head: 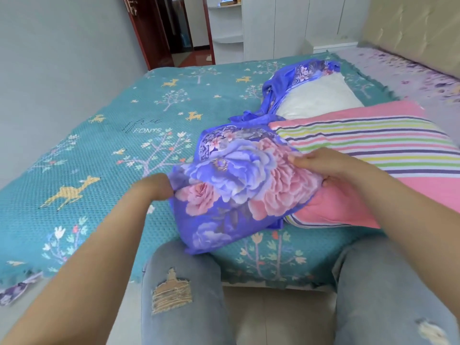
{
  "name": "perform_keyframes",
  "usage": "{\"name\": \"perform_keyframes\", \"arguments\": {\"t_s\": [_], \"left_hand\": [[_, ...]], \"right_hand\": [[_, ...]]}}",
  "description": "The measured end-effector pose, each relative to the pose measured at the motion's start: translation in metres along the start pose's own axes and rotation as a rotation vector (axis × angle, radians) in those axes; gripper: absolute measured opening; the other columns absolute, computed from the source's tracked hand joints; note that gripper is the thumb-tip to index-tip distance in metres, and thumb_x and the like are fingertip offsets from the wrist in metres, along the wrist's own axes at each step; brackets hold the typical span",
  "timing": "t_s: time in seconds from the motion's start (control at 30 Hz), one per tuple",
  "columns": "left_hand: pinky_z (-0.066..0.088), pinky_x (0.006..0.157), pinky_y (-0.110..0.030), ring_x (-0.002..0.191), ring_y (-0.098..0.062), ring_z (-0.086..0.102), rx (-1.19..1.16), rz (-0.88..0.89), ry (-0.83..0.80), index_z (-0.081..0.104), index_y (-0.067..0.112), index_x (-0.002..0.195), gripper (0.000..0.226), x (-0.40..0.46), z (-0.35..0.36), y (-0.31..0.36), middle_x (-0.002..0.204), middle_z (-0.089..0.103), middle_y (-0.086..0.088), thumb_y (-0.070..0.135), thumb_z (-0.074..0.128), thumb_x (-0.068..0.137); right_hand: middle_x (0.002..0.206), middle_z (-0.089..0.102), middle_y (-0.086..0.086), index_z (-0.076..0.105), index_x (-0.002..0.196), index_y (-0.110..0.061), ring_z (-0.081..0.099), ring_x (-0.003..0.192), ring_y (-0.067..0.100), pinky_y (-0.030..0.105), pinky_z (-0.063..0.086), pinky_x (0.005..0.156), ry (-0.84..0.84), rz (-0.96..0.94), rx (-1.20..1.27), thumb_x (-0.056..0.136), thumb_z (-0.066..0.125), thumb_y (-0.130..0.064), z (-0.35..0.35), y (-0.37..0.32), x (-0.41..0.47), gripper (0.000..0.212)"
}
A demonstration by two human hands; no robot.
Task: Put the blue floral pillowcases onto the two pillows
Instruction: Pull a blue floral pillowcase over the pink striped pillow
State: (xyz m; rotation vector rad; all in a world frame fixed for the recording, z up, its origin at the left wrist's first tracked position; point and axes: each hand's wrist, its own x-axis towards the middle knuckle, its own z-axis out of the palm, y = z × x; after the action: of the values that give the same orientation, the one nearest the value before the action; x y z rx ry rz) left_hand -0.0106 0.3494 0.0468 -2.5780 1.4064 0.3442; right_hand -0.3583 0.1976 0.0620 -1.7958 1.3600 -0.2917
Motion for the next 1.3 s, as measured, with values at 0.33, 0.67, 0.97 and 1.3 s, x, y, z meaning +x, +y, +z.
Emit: {"name": "perform_keyframes", "arguments": {"t_s": [0.33,0.67,0.97,1.3], "left_hand": [[0.038,0.097,-0.032,0.119,-0.028,0.052,-0.206,0.388,0.158,0.055,0.013,0.124,0.035,0.035,-0.043,0.150,0.134,0.054,-0.012,0.026,0.036,0.098],[0.034,0.105,-0.037,0.125,-0.035,0.044,-0.307,0.216,0.257,0.048,0.008,0.132,0.049,0.100,-0.062,0.124,0.137,0.046,-0.022,0.042,0.040,0.098],[0.037,0.074,-0.022,0.069,-0.013,0.052,-0.896,0.258,0.276,0.066,0.011,0.084,0.013,0.109,-0.082,0.128,0.074,0.059,-0.005,0.020,0.059,0.092],[0.033,0.057,-0.025,0.061,-0.014,0.038,-0.743,0.477,0.433,0.047,0.017,0.071,0.029,0.067,-0.131,0.125,0.061,0.043,0.002,0.024,0.044,0.099]], "right_hand": [[0.134,0.049,0.018,0.058,0.121,-0.014,0.044,0.125,0.034,0.039,0.036,0.101,0.235,-0.210,-0.552,0.083,0.048,-0.067,0.046,-0.088,0.066,0.067],[0.118,0.058,0.021,0.048,0.114,-0.004,0.056,0.107,0.037,0.036,0.043,0.081,0.439,-0.199,-0.478,0.094,0.043,-0.024,-0.010,-0.067,0.118,0.028],[0.081,0.060,0.015,0.053,0.082,-0.009,0.060,0.084,0.033,0.032,0.038,0.063,0.286,-0.200,-0.202,0.093,0.044,-0.030,-0.018,-0.040,0.088,0.025],[0.141,0.045,-0.007,0.048,0.136,-0.030,0.041,0.131,0.019,0.033,0.027,0.111,-0.078,-0.197,-0.213,0.076,0.021,-0.085,-0.051,-0.077,0.070,0.086]]}}
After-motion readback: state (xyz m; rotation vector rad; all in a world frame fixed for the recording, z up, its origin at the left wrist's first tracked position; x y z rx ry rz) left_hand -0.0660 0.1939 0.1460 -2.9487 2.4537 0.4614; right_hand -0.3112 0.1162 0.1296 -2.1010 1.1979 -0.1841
